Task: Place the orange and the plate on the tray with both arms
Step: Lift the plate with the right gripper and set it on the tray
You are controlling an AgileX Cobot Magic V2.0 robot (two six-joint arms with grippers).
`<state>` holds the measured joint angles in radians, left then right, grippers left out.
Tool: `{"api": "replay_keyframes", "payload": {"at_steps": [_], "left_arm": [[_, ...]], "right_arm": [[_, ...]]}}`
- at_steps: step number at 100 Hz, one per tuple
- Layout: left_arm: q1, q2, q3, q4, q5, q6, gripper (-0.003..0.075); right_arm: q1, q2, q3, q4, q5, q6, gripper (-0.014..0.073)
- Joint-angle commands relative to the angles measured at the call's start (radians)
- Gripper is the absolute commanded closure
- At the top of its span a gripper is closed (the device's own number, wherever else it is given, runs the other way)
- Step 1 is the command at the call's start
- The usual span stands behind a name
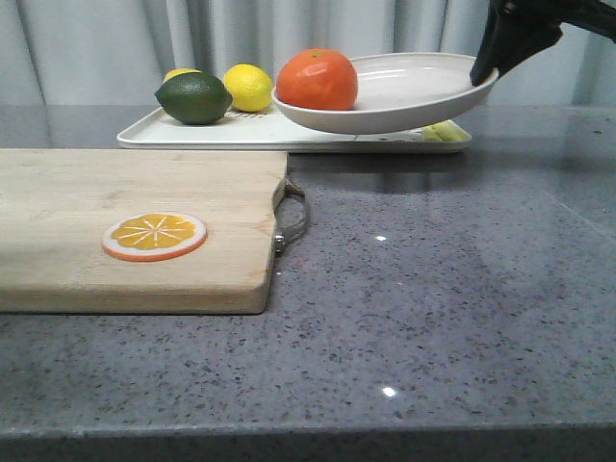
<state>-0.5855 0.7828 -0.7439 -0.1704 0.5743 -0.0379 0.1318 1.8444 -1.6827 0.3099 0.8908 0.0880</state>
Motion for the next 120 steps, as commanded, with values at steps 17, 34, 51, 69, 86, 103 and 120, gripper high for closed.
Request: {"api": "replay_keyframes", "payload": {"at_steps": [17,34,51,69,86,103,120], "left_arm": [[0.004,-0.007,-0.027,-0.011,-0.073,-0.009,0.0739],[0.004,-0.007,-0.027,-0.011,-0.073,-0.009,0.0739],[0.004,-0.007,-0.027,-0.011,-0.075,-0.009,0.0739],[0.004,-0.007,-0.027,-0.011,-0.075,-0.009,0.0739],[0.004,-0.007,-0.027,-0.011,-0.075,-0.009,0.0739],[0.004,-0.007,-0.027,-0.011,-0.077,-0.009,0.0739],[0.004,-0.007,-0.027,-0.011,-0.077,-0.009,0.0739]], "right_arm": [[-0.003,0.156,-0.345,0.041,0.026,-0.013,0.0660],[-0.001,0.289,-0.516,0.087,0.034,-0.006,0.0660],[-0.001,0.408,-0.656,0.144,0.028,-0.005,0.0652],[-0.001,0.485,-0.740,0.150,0.040,0.007,0.0652],[-0.001,0.501,-0.743,0.150,0.032,0.007,0.0652],[-0.001,0.502,-0.743,0.150,0.033,0.007,0.0545],[-0.002,0.502,-0.746,0.159,0.040,0.007,0.0340]]}}
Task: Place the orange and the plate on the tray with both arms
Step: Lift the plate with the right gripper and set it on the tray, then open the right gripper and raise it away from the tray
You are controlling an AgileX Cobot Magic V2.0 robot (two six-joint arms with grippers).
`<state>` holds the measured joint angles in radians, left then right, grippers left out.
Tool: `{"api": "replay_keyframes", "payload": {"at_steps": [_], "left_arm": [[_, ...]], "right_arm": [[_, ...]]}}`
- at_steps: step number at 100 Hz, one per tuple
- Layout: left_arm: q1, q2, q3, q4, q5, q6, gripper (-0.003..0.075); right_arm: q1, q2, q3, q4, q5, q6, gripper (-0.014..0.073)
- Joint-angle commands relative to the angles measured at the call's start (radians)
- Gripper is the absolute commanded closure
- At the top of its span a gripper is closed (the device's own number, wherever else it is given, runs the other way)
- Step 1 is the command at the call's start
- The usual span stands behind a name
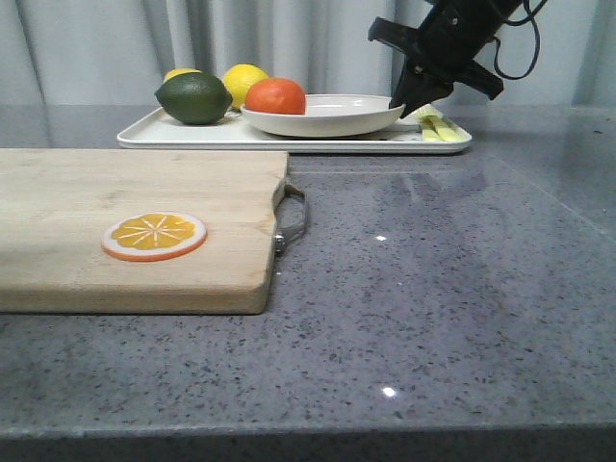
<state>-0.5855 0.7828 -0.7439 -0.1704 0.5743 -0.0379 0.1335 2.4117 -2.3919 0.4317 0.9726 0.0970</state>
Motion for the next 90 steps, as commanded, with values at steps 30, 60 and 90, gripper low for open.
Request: {"api": "replay_keyframes", "payload": {"at_steps": [30,60,90], "left_arm": [[0.004,-0.007,-0.027,-0.011,-0.077,-0.009,0.0739],[0.004,-0.007,-0.027,-0.011,-0.077,-0.009,0.0738],[0.004,-0.007,-0.027,-0.011,-0.077,-0.009,0.0739]], "right_arm": [[-0.009,-0.098,-0.108,0.014,0.040,-0.002,0.0328],[-0.009,-0.169,-0.115,-0.154,0.190,-0.002,0.0553],[-0.009,-0.238,-0.108,-0.210,0.334,-0.002,0.0611]]}}
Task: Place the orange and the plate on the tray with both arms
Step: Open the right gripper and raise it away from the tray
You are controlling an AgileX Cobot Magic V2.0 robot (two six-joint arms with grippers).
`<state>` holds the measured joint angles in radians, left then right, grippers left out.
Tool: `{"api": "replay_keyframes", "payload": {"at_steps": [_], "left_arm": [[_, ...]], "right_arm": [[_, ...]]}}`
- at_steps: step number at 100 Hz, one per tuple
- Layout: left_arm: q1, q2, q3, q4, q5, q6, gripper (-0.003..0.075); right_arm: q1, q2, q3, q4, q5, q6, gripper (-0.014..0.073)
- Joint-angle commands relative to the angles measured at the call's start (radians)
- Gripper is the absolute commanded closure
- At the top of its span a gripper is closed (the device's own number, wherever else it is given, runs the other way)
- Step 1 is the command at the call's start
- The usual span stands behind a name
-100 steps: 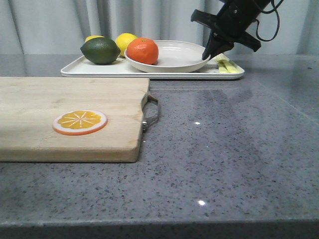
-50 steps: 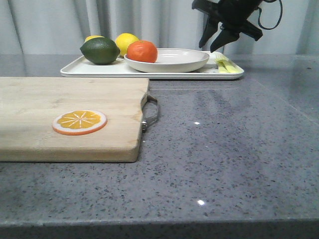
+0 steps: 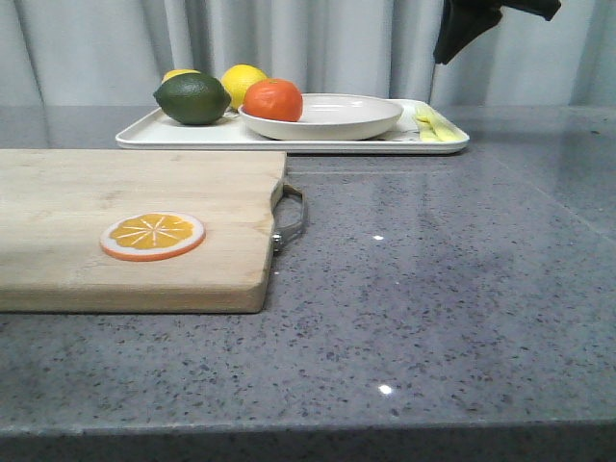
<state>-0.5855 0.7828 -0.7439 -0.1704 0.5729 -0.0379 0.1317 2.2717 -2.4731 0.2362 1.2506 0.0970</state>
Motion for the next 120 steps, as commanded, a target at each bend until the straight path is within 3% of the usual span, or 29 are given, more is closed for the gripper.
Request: {"api": "replay_keyframes", "payload": {"at_steps": [1,30,55,86,120], "left_arm": [[0.004,-0.007,-0.027,-0.011,-0.075,-0.009,0.0739],[0.004,-0.007,-0.027,-0.011,-0.075,-0.009,0.0739],[0.004,-0.007,-0.027,-0.011,-0.075,-0.009,0.0739],[0.004,-0.015,-0.002,-0.011,-0.078,-0.009,0.0739],[0.004,-0.158,0.045,-0.007,-0.084,-0.009,0.0739]], "right_arm": [[-0.007,-0.103,-0.027,-0.014,0.057,-0.002,0.0611],[-0.007,-0.265,0.106,-0.017,0.059,-0.002,0.0611],[0.008,-0.445,0.338,-0.021,0.043,-0.030,0.0611],[0.102,-0.769,0.814,-0.021,-0.288,-0.072,0.0611],[0.110,-1.151,1.337,-0.021,-0.625,-0.082,0.0611]]}}
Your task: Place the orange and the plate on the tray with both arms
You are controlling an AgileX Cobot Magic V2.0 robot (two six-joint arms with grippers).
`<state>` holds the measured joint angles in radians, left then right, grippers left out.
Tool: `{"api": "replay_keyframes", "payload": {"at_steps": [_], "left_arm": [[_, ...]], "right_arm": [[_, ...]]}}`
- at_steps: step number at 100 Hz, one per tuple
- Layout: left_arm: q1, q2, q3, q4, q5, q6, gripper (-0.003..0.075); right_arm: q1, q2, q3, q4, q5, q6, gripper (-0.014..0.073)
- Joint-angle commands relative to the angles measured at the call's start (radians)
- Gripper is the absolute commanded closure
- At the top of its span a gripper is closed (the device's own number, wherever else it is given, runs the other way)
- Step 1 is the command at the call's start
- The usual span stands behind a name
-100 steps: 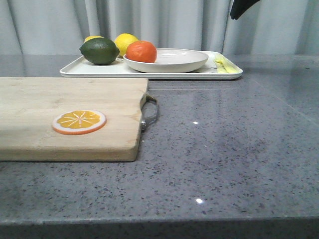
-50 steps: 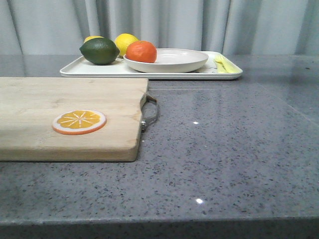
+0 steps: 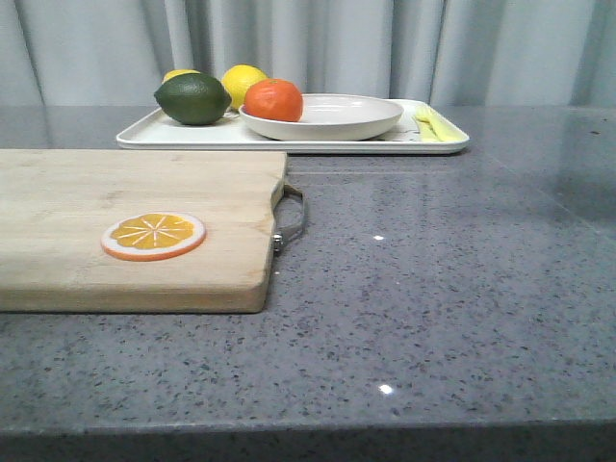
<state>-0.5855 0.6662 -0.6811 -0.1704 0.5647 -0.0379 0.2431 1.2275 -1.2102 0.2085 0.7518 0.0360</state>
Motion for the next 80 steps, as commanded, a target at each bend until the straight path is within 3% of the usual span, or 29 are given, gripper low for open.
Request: {"api": "replay_keyframes", "payload": {"at_steps": [1,39,80], "left_arm": [[0.004,-0.046,-0.017,-0.005,-0.076,-0.009,0.0739],[0.004,-0.245,0.073,0.007,-0.072,-0.009,0.0739],[0.004,-0.441,0.203,0.007,-0.065,-0.009,0.0739]], "right_arm": [[-0.001,-0.114,0.083,0.007,-0.130,-0.022,0.0611],[-0.001,-0.450,0.446,0.005,-0.304,-0.036,0.0611],[-0.001,-0.803,0.749,0.005,-0.370,-0.041,0.0611]]}}
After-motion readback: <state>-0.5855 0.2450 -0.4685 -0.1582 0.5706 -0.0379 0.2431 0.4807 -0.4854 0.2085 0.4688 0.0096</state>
